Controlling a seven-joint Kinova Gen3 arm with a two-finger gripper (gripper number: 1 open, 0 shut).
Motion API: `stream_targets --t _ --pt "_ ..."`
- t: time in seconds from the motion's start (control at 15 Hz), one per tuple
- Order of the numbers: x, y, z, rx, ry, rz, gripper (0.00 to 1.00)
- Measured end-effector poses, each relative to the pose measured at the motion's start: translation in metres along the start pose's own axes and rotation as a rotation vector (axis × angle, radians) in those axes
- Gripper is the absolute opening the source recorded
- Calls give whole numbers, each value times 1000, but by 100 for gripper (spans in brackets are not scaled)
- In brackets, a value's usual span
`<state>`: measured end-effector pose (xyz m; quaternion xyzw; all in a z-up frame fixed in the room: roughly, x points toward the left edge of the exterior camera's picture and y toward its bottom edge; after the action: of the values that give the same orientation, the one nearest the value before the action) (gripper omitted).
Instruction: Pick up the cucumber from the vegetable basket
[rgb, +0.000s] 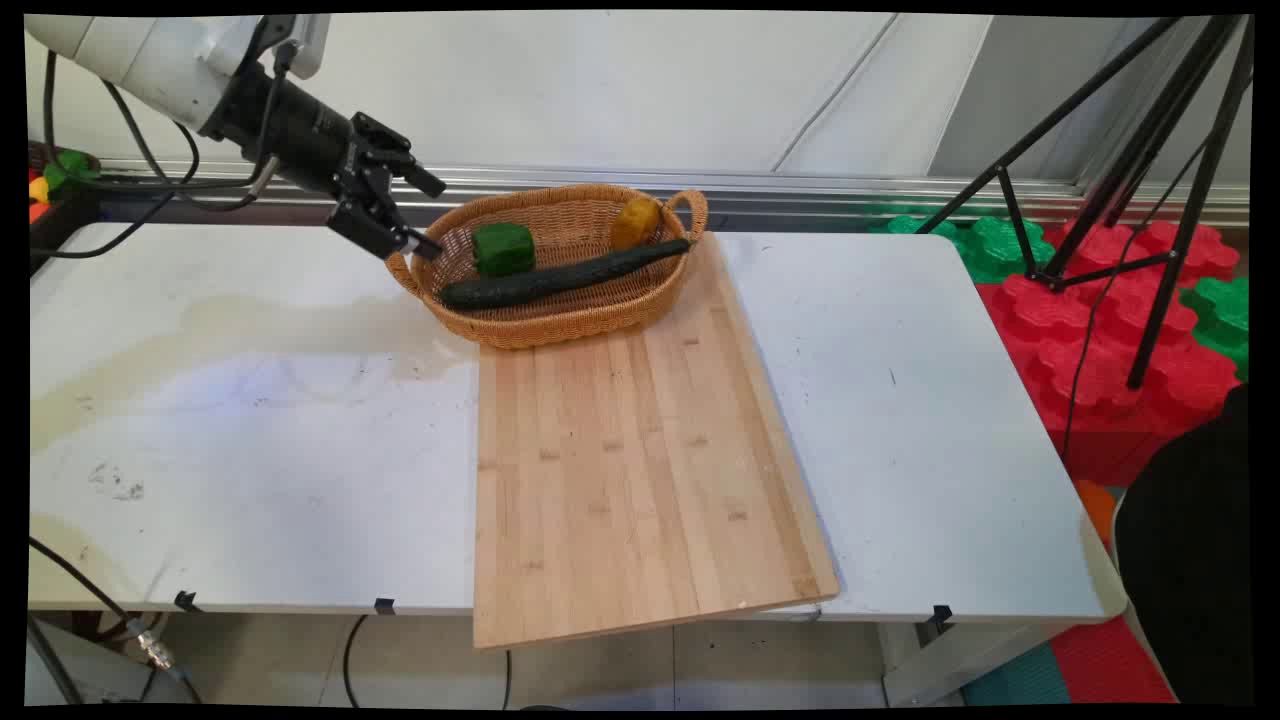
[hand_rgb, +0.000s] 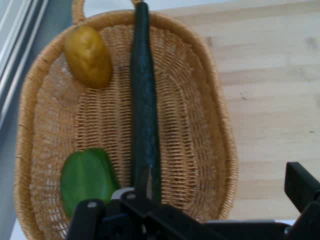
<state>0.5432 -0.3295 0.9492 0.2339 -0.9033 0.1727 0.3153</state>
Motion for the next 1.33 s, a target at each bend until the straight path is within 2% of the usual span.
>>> stream_targets --t 0.47,0.93,1.33 --pt "9 -23 16 39 23 -26 100" --pt "23 -43 62 19 33 -28 100" --pt "31 -56 118 -13 12 -28 100"
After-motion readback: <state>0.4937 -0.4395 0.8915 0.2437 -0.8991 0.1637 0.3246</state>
